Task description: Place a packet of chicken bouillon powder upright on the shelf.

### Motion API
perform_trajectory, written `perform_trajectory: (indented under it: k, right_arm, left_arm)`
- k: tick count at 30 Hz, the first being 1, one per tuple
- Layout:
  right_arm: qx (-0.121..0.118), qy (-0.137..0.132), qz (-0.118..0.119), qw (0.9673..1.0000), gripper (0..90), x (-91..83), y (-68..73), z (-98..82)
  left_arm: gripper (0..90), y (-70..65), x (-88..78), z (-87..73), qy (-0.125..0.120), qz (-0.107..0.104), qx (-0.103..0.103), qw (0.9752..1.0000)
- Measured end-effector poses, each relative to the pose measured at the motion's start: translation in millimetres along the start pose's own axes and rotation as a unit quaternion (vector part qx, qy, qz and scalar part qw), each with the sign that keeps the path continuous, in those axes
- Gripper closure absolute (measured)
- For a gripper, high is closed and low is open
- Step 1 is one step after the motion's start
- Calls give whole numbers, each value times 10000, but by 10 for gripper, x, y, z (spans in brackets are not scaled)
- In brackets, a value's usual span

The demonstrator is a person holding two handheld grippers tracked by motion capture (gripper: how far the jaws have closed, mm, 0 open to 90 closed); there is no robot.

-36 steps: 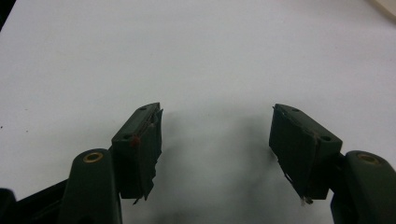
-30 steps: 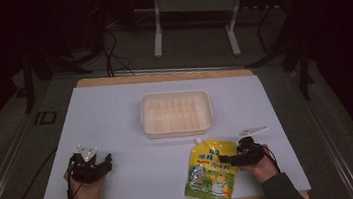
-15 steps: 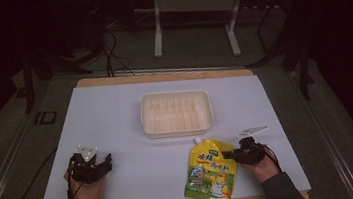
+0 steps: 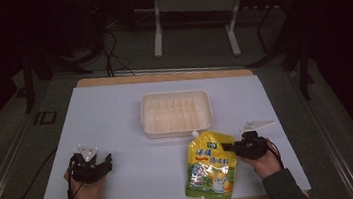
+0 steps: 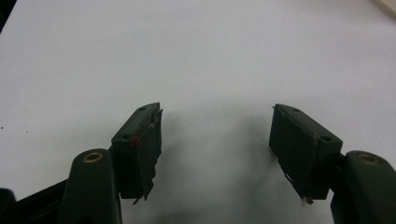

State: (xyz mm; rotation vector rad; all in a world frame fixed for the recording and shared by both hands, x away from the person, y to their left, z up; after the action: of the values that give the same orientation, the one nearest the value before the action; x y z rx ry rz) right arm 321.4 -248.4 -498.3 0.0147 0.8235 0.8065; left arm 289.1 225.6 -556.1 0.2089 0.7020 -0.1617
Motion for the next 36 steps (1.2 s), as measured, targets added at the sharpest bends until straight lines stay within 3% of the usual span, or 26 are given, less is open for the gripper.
perform_trajectory:
  k: [14, 25, 30, 35, 36]
  right_arm:
    - [-318, -573, -319, 9973, 900, -435, 40, 505]
    - [-335, -918, -361, 9946, 900, -670, 27, 540]
    - [-441, -778, -71, 9960, 900, -739, 40, 505]
    - [-542, -614, -9, 9966, 899, -788, 42, 460]
    - [-555, -537, 101, 9970, 896, -802, 34, 430]
  left_arm:
    - [338, 0, -2, -1, -9, 3, -8, 10000]
    - [338, -2, -2, -1, -7, 12, 4, 10000]
    - [338, -3, -2, -1, -6, 12, 7, 10000]
    - [338, -5, -3, -1, -2, 25, 23, 10000]
    - [337, -5, -3, -1, 0, 28, 27, 10000]
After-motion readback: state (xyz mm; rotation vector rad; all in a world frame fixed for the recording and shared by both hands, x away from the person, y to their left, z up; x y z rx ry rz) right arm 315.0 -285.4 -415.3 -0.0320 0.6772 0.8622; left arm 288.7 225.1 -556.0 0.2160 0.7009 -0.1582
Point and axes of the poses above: each handheld gripper's, and its own axes: x roughly forward along the jaws, z roughly out of its top, y roughly to its left, the point moved 2 cm from there along x, roughly forward along the jaws, and after that the axes turned 6 degrees about x, right-handed, at the moved point
